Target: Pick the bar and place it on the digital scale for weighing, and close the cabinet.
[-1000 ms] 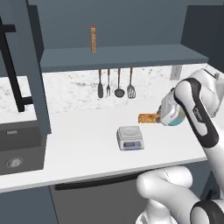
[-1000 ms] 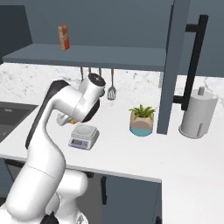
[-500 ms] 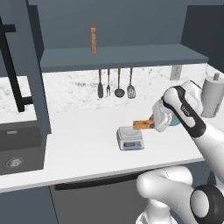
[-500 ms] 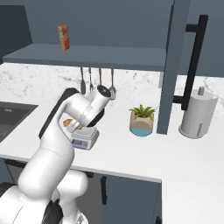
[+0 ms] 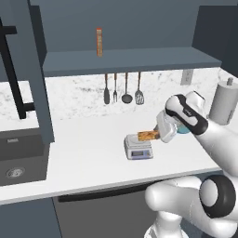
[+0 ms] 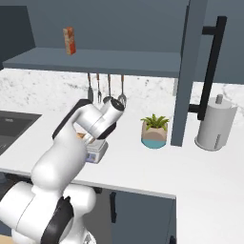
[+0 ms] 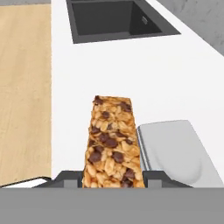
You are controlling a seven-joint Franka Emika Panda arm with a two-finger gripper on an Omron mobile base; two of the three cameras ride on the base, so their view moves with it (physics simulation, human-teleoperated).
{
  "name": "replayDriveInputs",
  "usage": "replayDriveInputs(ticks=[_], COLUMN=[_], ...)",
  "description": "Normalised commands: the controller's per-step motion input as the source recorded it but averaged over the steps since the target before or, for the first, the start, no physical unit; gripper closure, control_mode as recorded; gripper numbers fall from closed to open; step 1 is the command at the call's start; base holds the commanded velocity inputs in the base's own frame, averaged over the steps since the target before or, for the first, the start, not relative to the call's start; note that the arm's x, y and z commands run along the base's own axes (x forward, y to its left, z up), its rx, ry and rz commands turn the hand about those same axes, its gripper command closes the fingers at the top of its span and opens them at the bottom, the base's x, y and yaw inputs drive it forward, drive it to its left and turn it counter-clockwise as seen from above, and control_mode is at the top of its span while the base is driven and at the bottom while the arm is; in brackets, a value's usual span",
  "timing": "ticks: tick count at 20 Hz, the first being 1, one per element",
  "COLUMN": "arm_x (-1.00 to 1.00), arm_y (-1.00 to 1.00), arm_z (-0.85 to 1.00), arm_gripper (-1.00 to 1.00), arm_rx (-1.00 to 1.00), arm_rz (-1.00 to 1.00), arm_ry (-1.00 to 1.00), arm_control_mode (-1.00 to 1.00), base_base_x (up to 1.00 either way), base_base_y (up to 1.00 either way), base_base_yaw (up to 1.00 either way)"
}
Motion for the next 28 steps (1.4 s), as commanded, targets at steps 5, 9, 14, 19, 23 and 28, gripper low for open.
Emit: replayDriveInputs(ticks=[5, 9, 14, 19, 23, 28], arm_x=[0.31, 0.05, 0.19, 0.25, 0.29, 0.21], arm_y=[0.03, 0.04, 0.09, 0.08, 0.0, 0.0], arm_z=[-0.27, -0.24, -0.31, -0.16, -0.12, -0.19], arm_gripper=[1.0, 1.0, 1.0, 1.0, 1.0, 1.0], arm_rx=[0.02, 0.03, 0.01, 0.0, 0.0, 0.0], arm_rz=[0.0, 0.0, 0.0, 0.0, 0.0, 0.0], arm_ry=[0.0, 0.0, 0.0, 0.0, 0.0, 0.0], arm_control_mode=[-1.0, -1.0, -1.0, -1.0, -1.0, -1.0], base_base_x=[0.0, 0.0, 0.0, 0.0, 0.0, 0.0], base_base_y=[0.0, 0.0, 0.0, 0.0, 0.0, 0.0], base_base_yaw=[0.0, 0.0, 0.0, 0.0, 0.0, 0.0])
